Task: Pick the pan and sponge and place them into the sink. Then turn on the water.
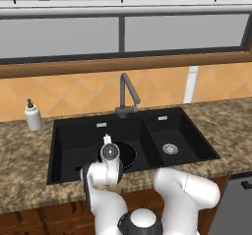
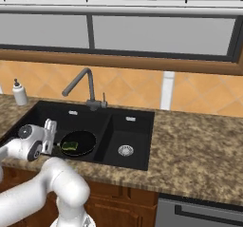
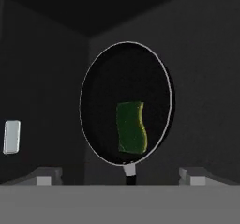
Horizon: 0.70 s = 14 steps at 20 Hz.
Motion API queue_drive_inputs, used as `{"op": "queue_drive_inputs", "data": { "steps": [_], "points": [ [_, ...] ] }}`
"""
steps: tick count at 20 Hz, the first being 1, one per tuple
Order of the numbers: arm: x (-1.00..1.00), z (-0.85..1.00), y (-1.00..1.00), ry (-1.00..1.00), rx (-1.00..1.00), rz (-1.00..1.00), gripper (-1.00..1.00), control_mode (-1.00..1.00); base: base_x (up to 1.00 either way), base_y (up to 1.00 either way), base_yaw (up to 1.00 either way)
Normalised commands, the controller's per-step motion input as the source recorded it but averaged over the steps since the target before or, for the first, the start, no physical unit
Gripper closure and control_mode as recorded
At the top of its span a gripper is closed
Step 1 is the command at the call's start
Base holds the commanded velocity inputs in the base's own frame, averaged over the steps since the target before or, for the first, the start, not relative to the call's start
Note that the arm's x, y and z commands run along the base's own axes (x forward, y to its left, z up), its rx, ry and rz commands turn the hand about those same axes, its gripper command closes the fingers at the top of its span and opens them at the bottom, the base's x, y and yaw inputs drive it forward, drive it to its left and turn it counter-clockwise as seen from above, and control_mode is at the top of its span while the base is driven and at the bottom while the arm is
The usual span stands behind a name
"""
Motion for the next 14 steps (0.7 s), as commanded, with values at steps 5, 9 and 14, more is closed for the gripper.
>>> {"op": "queue_drive_inputs", "data": {
  "steps": [5,9,14],
  "points": [
    [-0.08,1.00,0.00,0.10,0.05,0.00,-1.00,-1.00,0.00,0.00,0.00],
    [0.50,1.00,0.14,0.18,0.09,0.00,-1.00,-1.00,0.00,0.00,0.00],
    [0.50,1.00,0.27,0.02,0.04,0.00,-1.00,-1.00,0.00,0.00,0.00]
  ]
}}
